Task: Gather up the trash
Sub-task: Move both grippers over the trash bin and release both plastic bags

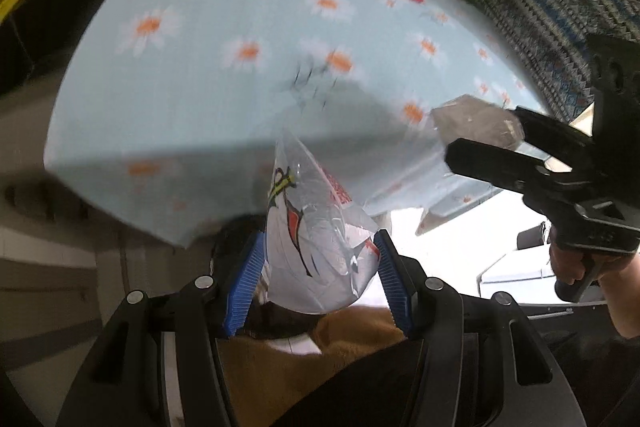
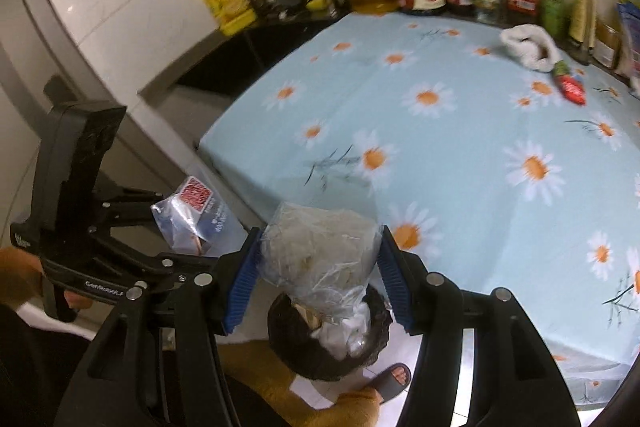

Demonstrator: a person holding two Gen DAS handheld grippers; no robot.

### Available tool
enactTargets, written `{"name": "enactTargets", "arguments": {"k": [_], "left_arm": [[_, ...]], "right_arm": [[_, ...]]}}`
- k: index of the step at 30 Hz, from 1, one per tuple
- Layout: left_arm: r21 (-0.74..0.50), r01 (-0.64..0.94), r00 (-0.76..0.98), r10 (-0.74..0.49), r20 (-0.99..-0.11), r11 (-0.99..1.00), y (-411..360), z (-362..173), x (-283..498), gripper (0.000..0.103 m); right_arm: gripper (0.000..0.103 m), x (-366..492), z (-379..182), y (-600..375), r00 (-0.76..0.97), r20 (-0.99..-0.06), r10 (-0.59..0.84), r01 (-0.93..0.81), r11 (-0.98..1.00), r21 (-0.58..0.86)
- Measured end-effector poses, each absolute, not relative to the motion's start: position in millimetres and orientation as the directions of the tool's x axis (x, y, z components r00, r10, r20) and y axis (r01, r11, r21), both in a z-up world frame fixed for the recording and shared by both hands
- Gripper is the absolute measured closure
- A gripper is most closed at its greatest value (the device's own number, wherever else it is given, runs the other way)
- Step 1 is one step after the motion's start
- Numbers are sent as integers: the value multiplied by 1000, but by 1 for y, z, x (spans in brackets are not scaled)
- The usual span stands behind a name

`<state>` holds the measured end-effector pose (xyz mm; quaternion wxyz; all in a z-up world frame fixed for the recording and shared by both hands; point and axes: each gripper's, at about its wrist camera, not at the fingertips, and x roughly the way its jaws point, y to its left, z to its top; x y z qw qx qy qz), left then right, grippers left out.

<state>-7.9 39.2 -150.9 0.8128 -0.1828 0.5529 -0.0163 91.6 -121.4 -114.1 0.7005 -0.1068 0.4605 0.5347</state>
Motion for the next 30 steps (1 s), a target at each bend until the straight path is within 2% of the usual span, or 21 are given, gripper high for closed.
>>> {"name": "enactTargets", "arguments": {"k": [12, 15, 17, 19, 30], "left_arm": [[-291, -218, 248, -235, -940, 932, 34, -216, -32, 48], [-293, -246, 225, -239, -944, 924, 36, -225, -33, 45], [-274, -250, 212, -224, -951, 928, 35, -227, -29, 32], [-261, -259, 222, -206, -953, 930, 38, -226, -31, 26], [-267, -278, 222, -209, -952, 923, 49, -223, -27, 26]], "right_arm": [[46, 56, -174, -108, -121, -825, 552, -866, 348, 359], [42, 54, -177, -104, -129, -832, 540, -869, 342, 357], [34, 55, -179, -101, -132, -835, 534, -865, 350, 360], [30, 60, -178, -101, -132, -832, 539, -858, 359, 368], [30, 72, -173, -113, -97, -826, 555, -836, 405, 370]]}}
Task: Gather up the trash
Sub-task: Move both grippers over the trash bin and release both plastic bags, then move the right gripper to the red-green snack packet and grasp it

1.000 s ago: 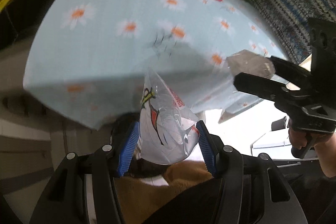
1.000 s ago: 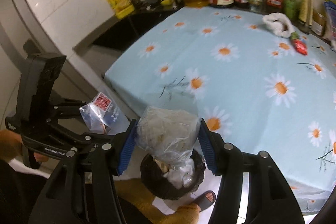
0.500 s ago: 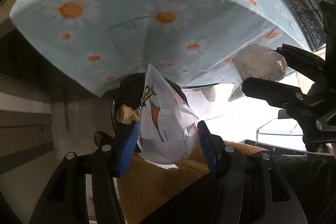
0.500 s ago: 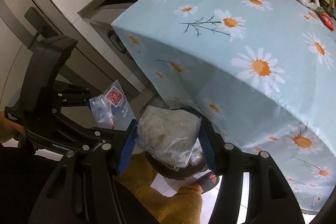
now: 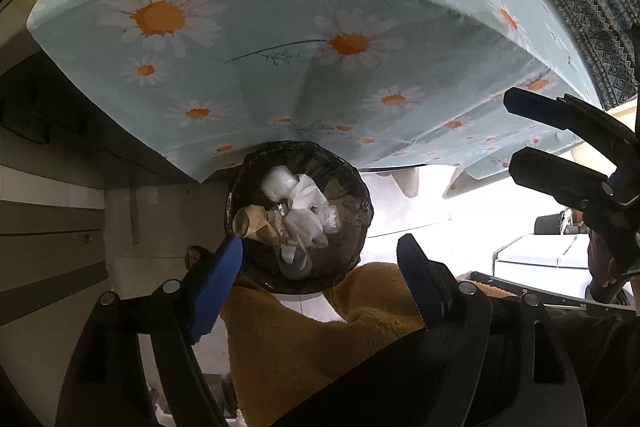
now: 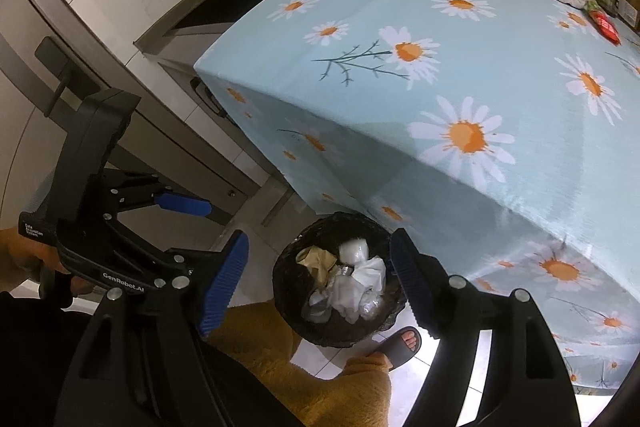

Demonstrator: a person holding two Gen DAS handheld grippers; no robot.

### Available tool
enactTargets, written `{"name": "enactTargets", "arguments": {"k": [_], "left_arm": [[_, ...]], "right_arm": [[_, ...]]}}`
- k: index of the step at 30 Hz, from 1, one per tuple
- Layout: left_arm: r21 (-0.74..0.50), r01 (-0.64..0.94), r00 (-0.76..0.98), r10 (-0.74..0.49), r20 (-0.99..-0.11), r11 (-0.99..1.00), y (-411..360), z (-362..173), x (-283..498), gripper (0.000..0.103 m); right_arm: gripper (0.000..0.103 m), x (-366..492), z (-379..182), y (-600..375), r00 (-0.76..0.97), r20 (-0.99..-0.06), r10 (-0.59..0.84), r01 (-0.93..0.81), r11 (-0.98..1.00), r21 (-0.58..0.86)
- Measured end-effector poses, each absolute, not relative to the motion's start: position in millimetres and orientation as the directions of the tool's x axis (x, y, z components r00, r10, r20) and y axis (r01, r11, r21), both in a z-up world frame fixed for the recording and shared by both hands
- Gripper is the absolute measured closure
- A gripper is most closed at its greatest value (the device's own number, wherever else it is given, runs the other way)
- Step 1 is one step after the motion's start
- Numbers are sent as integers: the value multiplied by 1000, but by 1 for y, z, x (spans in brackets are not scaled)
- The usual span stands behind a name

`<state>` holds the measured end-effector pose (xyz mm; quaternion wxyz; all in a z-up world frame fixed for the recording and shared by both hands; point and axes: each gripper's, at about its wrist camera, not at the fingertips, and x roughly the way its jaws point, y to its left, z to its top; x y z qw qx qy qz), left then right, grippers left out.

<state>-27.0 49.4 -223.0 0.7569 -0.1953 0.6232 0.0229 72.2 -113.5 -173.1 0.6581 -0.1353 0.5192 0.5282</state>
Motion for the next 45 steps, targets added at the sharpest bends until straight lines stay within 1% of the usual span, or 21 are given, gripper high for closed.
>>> {"name": "enactTargets", "arguments": {"k": [11, 22, 27, 30, 38, 42, 43, 45], "left_arm": [[-274, -254, 257, -208, -944, 928, 47, -205, -19, 26], [-277, -135, 393, -205, -896, 951, 33, -137, 10, 26], [-243, -101, 441, -176, -880, 965, 28, -112, 31, 26], [-228, -82, 454, -168, -875, 970, 27, -103, 43, 26], [-202, -55, 490, -150, -858, 978, 17, -84, 68, 26], [-198, -60, 504, -141, -852, 978, 16, -76, 77, 26], [-195, -62, 508, -137, -850, 979, 16, -75, 78, 26], [-193, -70, 514, -130, -848, 979, 18, -73, 80, 26]], "right_arm": [[30, 78, -163, -123, -59, -809, 584, -811, 444, 380], [30, 102, -123, -150, 67, -752, 655, -795, 491, 357], [30, 120, -106, -168, 141, -728, 671, -779, 529, 337], [30, 133, -100, -179, 158, -717, 679, -763, 545, 348], [30, 174, -80, -193, 268, -702, 660, -746, 602, 282], [30, 206, -76, -193, 309, -709, 635, -734, 633, 246], [27, 214, -75, -192, 316, -710, 629, -731, 639, 240], [26, 233, -75, -191, 330, -714, 618, -720, 653, 232]]}}
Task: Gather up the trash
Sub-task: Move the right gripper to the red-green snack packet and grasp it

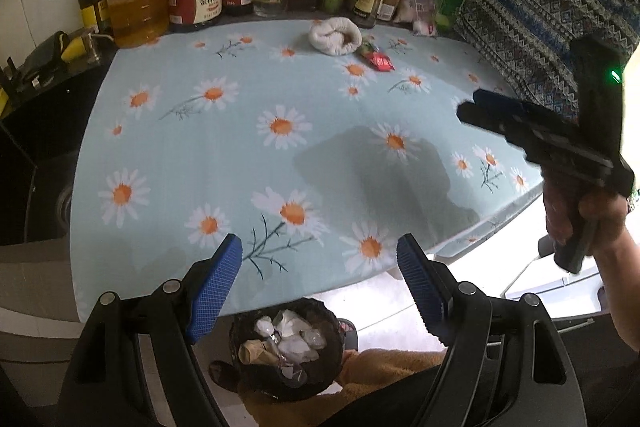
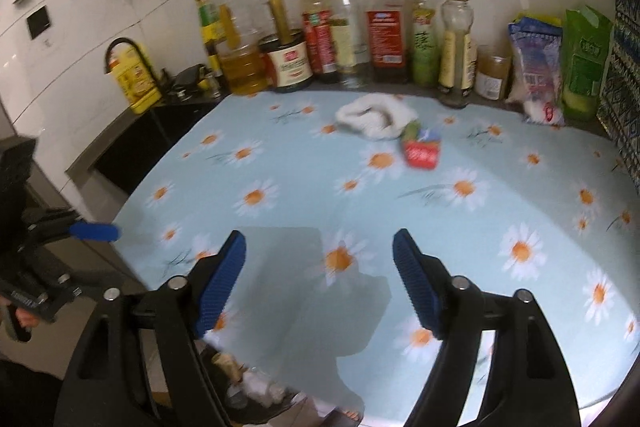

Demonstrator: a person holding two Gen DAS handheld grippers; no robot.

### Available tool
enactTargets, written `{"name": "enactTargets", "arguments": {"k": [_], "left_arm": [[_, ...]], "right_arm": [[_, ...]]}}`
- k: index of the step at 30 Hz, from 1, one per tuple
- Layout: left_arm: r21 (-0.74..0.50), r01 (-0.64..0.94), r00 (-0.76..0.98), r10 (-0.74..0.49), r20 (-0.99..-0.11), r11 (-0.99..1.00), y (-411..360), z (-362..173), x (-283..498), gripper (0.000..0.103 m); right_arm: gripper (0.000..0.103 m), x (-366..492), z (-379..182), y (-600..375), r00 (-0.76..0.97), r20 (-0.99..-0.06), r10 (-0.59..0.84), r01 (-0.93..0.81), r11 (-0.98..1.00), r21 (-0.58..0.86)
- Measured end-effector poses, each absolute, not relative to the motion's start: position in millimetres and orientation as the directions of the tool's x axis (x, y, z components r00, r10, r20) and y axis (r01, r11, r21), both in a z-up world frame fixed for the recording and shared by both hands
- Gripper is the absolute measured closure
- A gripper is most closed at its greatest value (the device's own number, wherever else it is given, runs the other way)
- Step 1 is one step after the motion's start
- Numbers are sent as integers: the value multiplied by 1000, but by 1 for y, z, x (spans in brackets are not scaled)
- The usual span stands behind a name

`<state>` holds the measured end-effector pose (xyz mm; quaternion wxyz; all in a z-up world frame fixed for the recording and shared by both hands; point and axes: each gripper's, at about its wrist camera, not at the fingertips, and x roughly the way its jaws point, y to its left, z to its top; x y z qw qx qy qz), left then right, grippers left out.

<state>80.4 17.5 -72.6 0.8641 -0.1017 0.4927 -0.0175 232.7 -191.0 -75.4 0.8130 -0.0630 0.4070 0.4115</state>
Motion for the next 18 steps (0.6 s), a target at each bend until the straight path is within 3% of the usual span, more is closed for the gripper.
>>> {"name": "enactTargets", "arguments": {"k": [18], "left_arm": [[-250, -193, 501, -124, -856, 949, 29, -82, 65, 26]], "right_arm": [[22, 399, -136, -156, 339, -824, 453, -603, 777, 179]]}}
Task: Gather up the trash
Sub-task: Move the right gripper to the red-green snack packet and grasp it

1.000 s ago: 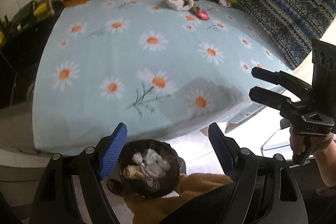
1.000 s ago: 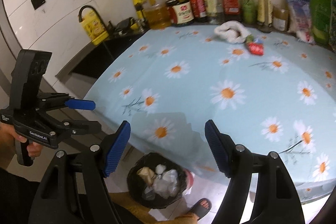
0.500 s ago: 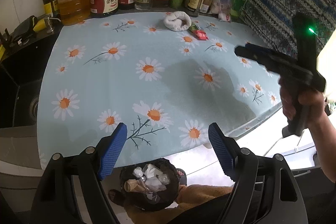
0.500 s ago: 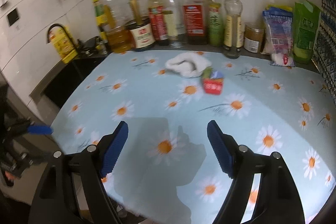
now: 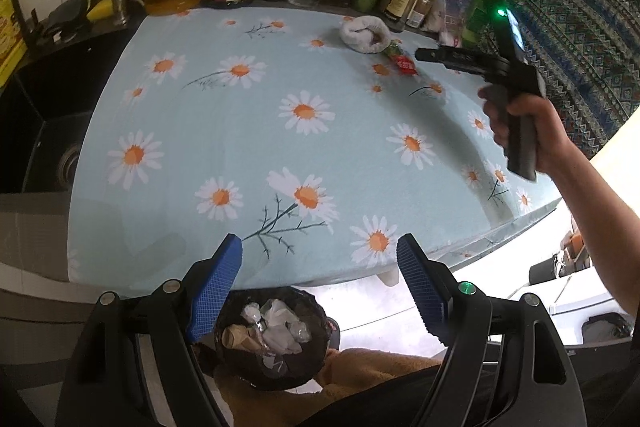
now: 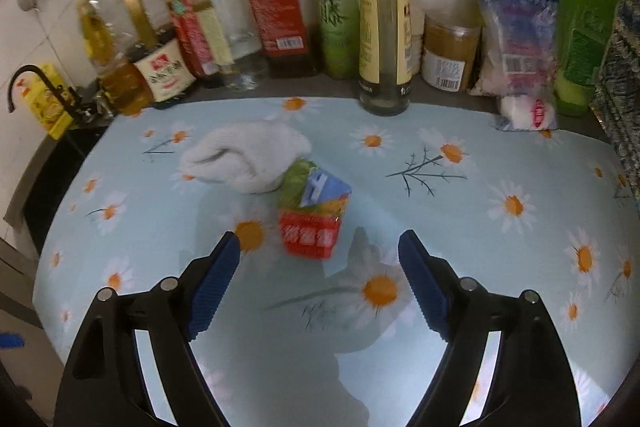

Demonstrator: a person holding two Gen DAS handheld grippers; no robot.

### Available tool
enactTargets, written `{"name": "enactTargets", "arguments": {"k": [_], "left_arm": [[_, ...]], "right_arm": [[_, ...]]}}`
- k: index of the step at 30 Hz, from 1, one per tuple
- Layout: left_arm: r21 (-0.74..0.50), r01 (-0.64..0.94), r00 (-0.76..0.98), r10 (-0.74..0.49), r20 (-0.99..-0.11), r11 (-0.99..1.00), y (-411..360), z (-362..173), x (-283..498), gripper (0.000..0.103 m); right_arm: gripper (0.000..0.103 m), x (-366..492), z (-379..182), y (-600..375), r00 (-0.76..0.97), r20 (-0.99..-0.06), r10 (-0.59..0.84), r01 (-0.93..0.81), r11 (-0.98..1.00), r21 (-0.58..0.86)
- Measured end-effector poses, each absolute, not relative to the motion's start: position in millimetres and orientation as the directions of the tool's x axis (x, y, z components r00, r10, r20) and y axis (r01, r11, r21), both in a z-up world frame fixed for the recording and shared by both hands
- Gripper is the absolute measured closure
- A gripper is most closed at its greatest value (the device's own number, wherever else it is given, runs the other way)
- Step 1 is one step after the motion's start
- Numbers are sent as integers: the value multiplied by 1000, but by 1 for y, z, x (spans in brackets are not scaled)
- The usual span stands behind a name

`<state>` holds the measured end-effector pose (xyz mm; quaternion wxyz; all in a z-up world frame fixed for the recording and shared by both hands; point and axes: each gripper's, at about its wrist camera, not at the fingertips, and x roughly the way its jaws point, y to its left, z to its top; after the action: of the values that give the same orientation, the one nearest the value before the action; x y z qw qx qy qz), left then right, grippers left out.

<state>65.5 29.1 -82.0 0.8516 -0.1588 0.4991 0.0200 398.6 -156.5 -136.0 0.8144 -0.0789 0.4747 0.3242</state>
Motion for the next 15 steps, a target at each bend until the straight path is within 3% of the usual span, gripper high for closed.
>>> {"name": "enactTargets", "arguments": {"k": [8, 10, 15], "left_arm": [[-257, -228, 479, -121, -869, 939, 35, -91, 58, 26], [-257, -232, 478, -121, -870, 938, 36, -91, 56, 26], [-252, -238, 474, -115, -873, 938, 39, -91, 56, 26]], "right_arm": [[23, 423, -160, -125, 307, -859, 410, -623, 769, 144], [34, 427, -164, -122, 303, -865, 399, -621, 772, 138], [46, 433, -171, -115, 306, -880, 363, -627, 773, 101]]}}
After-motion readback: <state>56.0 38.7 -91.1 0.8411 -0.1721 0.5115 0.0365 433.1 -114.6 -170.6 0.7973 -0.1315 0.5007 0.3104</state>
